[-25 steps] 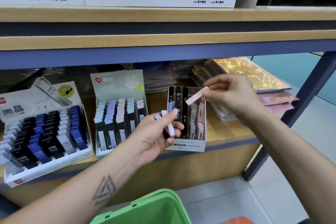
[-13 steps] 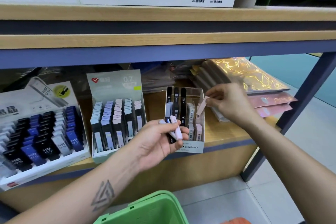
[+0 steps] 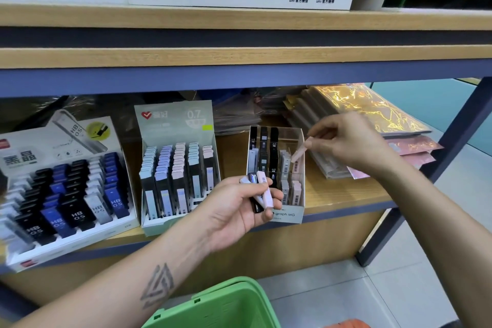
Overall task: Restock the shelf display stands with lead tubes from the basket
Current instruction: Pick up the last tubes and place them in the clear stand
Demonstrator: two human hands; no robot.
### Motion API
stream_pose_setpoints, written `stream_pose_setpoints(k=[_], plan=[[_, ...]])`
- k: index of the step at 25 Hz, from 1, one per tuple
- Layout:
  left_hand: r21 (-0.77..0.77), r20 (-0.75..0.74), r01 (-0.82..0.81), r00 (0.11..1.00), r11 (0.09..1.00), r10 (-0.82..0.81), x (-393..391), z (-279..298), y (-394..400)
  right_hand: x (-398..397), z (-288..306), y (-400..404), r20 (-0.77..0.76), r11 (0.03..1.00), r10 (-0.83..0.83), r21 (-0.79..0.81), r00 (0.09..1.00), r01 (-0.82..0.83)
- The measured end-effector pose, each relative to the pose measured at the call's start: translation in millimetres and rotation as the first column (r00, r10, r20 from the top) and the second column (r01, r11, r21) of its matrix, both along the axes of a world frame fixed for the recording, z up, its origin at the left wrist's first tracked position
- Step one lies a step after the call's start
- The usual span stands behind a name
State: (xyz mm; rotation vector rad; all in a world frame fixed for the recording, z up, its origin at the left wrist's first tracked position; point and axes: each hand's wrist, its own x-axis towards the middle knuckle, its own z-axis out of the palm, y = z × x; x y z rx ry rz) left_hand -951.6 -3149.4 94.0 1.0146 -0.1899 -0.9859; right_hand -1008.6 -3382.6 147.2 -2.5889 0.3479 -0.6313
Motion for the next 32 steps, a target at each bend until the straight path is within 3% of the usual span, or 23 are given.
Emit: stream_pose_setpoints(k=[3,4,7,12,21,32], plan=[[-0.002,-0.001,0.0,1.0,1.0,0.0,-0.7,-0.4,0.1,-2.8,6.6,-0.1,0.062,0.986,0.025,0.164,0.998,-0.035],[-0.002,0.001,0.001,1.0,1.0,-0.001,-0.7,-0.7,0.0,-1.4,4.2,0.1,0.077,0.987,0.02,0.155,0.997,-0.032],[-0.004,0.004,0.006,1.0,1.0,-0.006,-0.1,-1.1,0.9,4.1,-6.5,2.6,0.091,0.999,-0.015,-0.031,0.996,0.018],[-0.006,0.015,0.015,1.0,1.0,-0.015,1.0,-1.8,2.7,11.4,-25.2,1.2,0.147,0.984,0.041,-0.18,0.988,-0.014],[-0.009,0.023,0.026,0.999,1.0,-0.026,0.3,-2.0,5.6,16.1,-50.9,3.5,0.088,0.911,0.037,-0.413,0.995,0.002],[0.004,0.047,0.032,0.998,0.999,-0.032,-0.9,-2.7,6.9,10.4,-46.2,3.8,-0.04,0.921,0.023,-0.387,0.999,-0.036]])
